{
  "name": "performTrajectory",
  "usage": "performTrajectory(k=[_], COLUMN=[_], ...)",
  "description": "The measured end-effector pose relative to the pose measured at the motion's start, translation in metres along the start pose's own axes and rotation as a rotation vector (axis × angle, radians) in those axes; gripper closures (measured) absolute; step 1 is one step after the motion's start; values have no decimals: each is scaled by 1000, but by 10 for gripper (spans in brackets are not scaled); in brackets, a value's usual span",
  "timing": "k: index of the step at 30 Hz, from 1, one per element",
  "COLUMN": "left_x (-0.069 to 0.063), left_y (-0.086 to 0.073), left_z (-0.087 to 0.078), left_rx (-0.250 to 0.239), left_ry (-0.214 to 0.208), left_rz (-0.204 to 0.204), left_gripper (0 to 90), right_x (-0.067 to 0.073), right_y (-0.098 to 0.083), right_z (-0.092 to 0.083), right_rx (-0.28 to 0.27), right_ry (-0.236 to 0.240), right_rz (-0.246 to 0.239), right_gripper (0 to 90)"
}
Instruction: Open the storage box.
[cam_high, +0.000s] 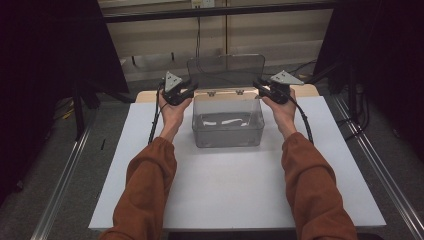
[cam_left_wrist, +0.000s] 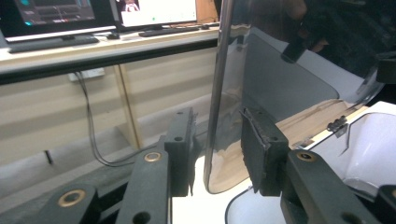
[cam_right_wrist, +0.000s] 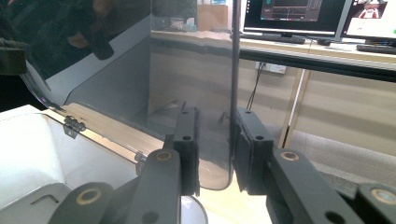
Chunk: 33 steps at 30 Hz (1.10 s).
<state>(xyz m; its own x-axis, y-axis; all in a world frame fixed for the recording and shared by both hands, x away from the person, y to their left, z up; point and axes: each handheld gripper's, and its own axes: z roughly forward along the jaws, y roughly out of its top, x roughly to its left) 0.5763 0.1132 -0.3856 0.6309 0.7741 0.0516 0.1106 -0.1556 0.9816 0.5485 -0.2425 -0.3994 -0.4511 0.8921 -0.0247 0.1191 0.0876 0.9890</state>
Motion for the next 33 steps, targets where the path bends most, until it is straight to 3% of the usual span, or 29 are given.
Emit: performTrajectory(k=[4, 14, 15, 18, 20, 24, 25, 33], left_x=[-4, 0, 2, 3, 3, 3, 3, 9], left_y=[-2, -4, -3, -2, -2, -2, -2, -1], left_z=[6, 10, 12, 13, 15, 17, 19, 23], left_rx=[17, 42, 47, 58, 61, 66, 63, 94], left_ry=[7, 3, -1, 3, -1, 5, 10, -1], left_rz=[-6, -35, -64, -65, -101, -111, -134, -117], left_gripper=[648, 685, 687, 696, 697, 681, 682, 700], right_x=[0, -2, -2, -4, -5, -5, -6, -8], right_y=[0, 2, 2, 3, 5, 7, 7, 7], right_z=[1, 4, 4, 4, 6, 7, 8, 13], right_rx=[3, 7, 10, 19, 28, 39, 47, 44], right_ry=[-3, -3, -3, 2, 5, 2, 1, -4], right_rz=[-5, -6, 4, 9, 14, 22, 26, 50], right_gripper=[729, 740, 744, 749, 751, 754, 754, 757])
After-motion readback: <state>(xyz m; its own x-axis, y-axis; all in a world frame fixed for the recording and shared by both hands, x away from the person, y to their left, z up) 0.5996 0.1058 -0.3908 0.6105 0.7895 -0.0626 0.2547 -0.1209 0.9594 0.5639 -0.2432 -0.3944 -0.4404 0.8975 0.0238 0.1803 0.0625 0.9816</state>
